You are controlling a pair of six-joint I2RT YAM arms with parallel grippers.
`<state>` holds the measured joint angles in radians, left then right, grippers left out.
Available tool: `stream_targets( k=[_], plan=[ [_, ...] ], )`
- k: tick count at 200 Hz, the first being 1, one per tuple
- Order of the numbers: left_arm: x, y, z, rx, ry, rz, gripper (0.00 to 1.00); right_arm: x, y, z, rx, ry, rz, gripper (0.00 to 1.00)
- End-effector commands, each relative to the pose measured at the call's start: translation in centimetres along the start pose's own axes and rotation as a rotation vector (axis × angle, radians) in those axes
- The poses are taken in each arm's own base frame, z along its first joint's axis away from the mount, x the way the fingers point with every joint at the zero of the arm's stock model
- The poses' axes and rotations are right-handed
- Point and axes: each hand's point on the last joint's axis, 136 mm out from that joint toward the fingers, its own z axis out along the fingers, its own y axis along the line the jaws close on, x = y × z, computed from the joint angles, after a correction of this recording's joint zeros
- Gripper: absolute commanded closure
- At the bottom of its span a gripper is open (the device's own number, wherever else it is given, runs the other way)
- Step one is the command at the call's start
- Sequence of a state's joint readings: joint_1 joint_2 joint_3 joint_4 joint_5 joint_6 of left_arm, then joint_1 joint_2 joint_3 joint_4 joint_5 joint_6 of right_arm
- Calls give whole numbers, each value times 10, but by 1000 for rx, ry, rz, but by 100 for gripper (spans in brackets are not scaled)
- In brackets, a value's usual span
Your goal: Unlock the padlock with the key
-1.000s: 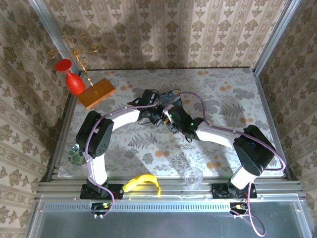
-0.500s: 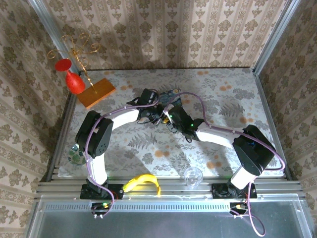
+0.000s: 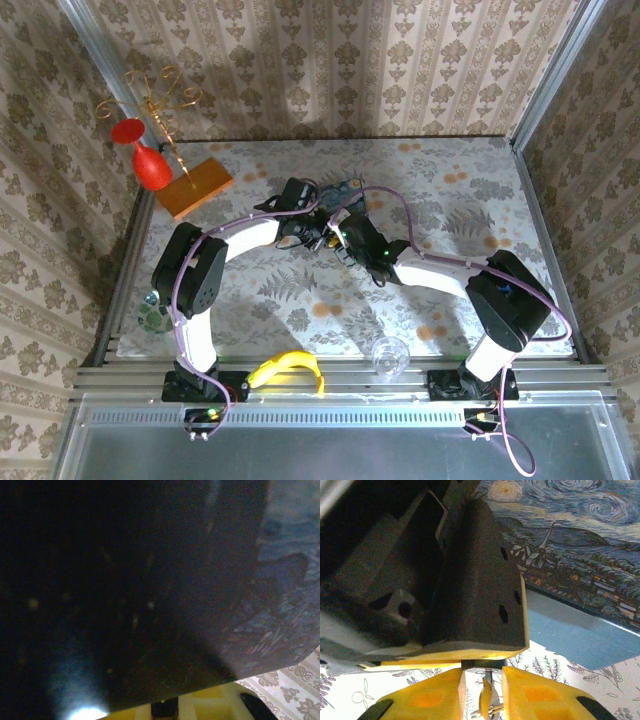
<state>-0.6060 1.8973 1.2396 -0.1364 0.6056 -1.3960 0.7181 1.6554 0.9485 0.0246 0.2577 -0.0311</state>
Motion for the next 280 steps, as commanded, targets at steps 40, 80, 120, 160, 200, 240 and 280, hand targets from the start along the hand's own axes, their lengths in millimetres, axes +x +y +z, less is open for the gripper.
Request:
stream_targets(
  k=[40, 80, 120, 160, 200, 240, 280],
  plan=[
    [24, -24, -12, 86, 117, 31, 100, 51, -13, 17, 49, 154, -43, 90],
    [26, -26, -13, 102, 119, 31, 100, 48, -10, 18, 14, 146, -3, 100],
    [29, -25, -10, 113, 122, 32, 100, 41, -4, 19, -66, 153, 136, 100],
    [33, -28, -9, 122, 117, 60, 100, 29, -10, 20, -237, 152, 453, 100],
    [36, -32, -7, 140, 111, 80, 100, 14, -22, 8, -398, 122, 677, 100],
    [36, -42, -7, 163, 92, 109, 100, 9, -26, 4, -504, 124, 845, 100],
    [39, -44, 0, 180, 93, 114, 100, 10, -36, 11, -597, 111, 1047, 100]
  ],
)
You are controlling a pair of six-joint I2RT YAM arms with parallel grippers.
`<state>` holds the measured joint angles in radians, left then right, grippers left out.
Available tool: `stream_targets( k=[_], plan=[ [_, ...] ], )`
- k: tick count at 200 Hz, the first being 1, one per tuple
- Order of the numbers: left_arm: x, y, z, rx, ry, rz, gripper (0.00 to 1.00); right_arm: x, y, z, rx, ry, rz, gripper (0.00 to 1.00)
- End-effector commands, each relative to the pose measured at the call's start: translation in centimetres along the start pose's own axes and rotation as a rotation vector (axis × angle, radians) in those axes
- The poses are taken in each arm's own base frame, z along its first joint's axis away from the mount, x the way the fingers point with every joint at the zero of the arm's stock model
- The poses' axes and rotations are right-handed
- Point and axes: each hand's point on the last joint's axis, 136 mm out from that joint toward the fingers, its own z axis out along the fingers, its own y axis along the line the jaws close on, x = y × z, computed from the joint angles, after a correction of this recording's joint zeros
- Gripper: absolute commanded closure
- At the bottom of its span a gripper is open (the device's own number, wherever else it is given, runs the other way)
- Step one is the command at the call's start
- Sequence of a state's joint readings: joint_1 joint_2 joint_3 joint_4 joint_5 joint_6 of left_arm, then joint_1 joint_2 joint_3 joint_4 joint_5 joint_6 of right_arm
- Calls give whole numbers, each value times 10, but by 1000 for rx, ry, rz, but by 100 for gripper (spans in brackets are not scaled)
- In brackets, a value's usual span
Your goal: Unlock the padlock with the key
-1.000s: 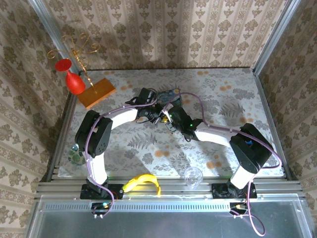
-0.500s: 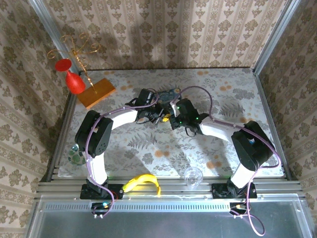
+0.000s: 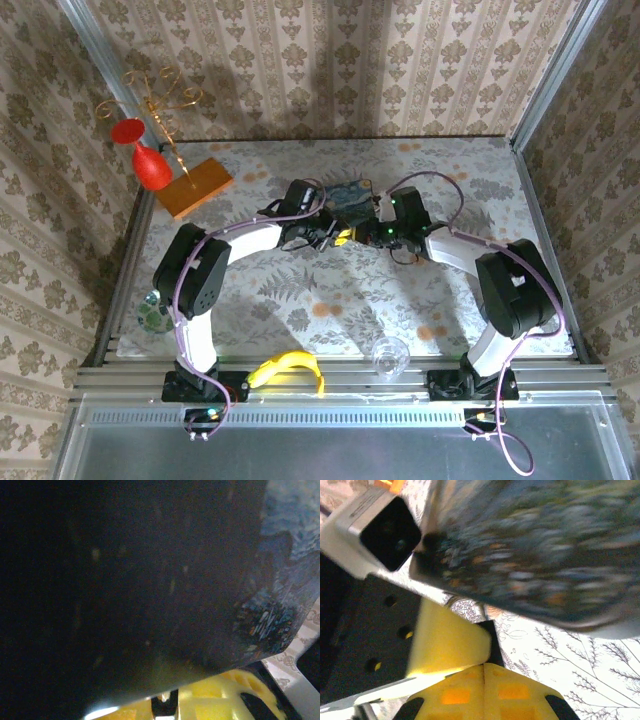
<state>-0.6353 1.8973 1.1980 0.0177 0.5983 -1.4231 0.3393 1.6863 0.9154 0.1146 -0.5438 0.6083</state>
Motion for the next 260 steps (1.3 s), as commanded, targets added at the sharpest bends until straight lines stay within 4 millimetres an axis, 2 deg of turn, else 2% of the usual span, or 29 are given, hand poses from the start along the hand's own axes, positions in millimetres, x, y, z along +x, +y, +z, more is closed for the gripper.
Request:
stream_targets(
  k=[1, 37, 49, 66, 90, 111, 139, 146, 149, 163, 201, 260],
  plan=[
    [31, -32, -6, 102, 95, 54, 100, 0, -9, 6, -69, 5, 172, 100],
    [27, -28, -4, 107, 75, 37, 100, 0, -22, 0, 0, -24, 154, 100],
    [25, -26, -5, 101, 66, 30, 100, -2, -24, -8, 37, -49, 111, 100],
    [21, -22, -7, 85, 54, 18, 100, -4, -27, -22, 111, -78, 42, 91],
    [18, -22, -10, 75, 45, 17, 100, -6, -35, -43, 223, -117, -23, 88],
    [15, -24, -13, 81, 40, 19, 100, 3, -37, -53, 266, -107, -61, 90],
    [13, -25, -13, 80, 37, 18, 100, 22, -22, -60, 307, -76, -144, 94],
    [13, -25, -13, 81, 38, 20, 100, 29, -25, -59, 331, -60, -148, 94],
    [13, -26, -13, 82, 39, 19, 100, 27, -20, -65, 329, -80, -156, 93],
    [14, -27, -12, 84, 43, 24, 100, 33, -21, -71, 363, -76, -160, 94],
    [16, -30, -13, 89, 51, 34, 100, 45, -16, -64, 387, -17, -202, 96],
    [18, -27, -11, 84, 59, 33, 100, 40, -3, -36, 372, 58, -251, 97]
  ],
)
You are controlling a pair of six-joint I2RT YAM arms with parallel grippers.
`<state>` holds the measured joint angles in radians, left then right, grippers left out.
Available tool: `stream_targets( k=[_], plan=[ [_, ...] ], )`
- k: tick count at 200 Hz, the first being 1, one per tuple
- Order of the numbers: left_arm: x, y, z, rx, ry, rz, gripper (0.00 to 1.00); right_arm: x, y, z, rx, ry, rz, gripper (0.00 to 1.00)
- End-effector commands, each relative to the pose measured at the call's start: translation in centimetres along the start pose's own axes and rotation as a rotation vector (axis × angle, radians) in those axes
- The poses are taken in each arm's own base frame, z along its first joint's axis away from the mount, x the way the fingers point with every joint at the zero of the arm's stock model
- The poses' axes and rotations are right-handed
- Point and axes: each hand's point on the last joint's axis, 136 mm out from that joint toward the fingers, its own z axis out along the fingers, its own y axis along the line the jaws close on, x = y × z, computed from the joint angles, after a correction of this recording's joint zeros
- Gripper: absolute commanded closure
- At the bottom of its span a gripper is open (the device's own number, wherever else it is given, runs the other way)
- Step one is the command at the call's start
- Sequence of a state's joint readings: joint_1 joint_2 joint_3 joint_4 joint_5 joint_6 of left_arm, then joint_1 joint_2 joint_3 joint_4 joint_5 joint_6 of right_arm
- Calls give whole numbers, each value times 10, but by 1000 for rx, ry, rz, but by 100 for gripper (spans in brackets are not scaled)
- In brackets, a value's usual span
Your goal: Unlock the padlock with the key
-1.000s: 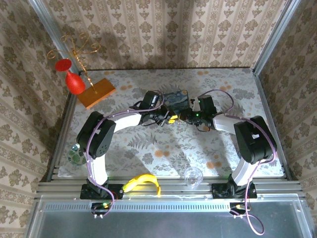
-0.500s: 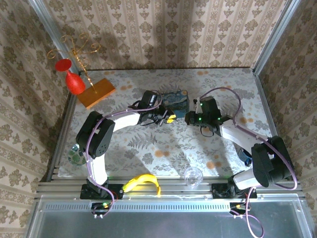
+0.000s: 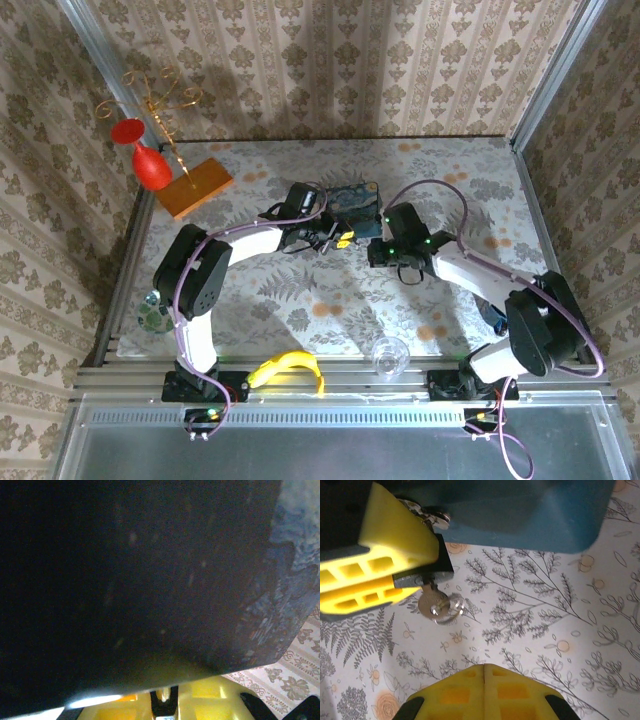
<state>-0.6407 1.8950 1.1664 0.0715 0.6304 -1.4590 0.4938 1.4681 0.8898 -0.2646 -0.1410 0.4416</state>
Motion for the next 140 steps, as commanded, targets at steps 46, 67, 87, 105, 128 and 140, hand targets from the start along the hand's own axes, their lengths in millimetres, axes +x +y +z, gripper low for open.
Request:
stream_targets(
  k=[46, 67, 87, 105, 128, 140],
  plan=[
    [16, -28, -8, 56, 42, 54, 100, -15, 19, 16, -10, 23, -40, 97],
    [19, -27, -6, 54, 49, 55, 100, -21, 22, 20, -17, 10, -28, 97],
    [23, -26, -3, 55, 56, 50, 100, -27, 24, 22, -26, -3, -13, 97],
    [26, -27, -1, 60, 62, 51, 100, -32, 25, 24, -27, -21, 5, 96],
    [29, -28, 2, 60, 69, 52, 100, -37, 28, 27, -42, -39, 32, 96],
    [31, -29, 4, 65, 73, 53, 100, -39, 30, 28, -49, -50, 45, 96]
  ],
)
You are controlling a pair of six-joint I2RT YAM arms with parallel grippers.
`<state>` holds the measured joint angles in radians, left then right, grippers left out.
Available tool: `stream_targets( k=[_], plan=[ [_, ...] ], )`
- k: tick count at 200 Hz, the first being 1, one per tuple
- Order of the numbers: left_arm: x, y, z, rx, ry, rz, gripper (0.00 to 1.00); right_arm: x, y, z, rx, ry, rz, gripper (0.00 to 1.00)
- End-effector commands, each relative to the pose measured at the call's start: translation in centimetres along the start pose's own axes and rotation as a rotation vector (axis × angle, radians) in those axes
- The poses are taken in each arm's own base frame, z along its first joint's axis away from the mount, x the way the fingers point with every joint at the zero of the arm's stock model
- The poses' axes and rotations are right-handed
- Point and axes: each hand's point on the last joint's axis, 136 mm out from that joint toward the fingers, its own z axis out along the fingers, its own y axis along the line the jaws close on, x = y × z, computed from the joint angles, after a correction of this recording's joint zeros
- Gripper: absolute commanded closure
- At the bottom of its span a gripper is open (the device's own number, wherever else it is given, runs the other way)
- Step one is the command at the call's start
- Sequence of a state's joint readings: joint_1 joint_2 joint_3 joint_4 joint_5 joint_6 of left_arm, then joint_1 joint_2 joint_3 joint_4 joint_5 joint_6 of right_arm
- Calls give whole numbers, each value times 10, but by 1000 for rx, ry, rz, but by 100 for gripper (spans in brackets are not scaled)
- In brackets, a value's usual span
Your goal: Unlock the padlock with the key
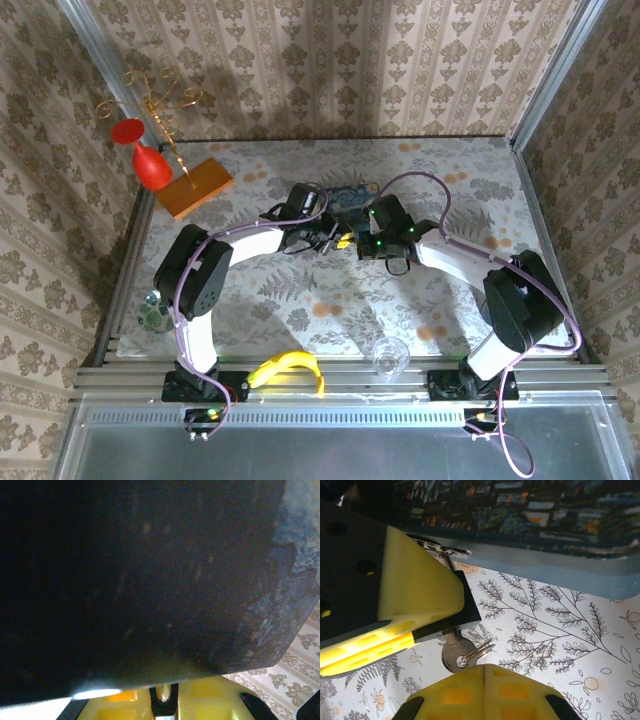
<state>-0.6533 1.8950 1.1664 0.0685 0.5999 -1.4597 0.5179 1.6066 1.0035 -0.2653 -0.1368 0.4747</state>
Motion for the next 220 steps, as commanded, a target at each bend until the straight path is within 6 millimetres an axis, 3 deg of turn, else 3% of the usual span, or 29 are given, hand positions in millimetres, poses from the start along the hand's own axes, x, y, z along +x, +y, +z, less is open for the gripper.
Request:
stream_targets(
  k=[1, 38, 100, 146, 220],
  plan=[
    [30, -31, 1, 77, 93, 48, 100, -25, 17, 3, -53, -80, 28, 96],
    [31, -32, 2, 82, 95, 46, 100, -27, 15, 3, -26, -87, 13, 94],
    [6, -27, -11, 78, 34, 24, 100, 2, -13, -25, 103, -72, -103, 83],
    [8, -29, -13, 73, 46, 32, 100, 3, -3, -32, 132, -80, -286, 70],
    [9, -30, -14, 66, 57, 34, 100, -8, 8, -26, 184, -71, -429, 64]
  ],
)
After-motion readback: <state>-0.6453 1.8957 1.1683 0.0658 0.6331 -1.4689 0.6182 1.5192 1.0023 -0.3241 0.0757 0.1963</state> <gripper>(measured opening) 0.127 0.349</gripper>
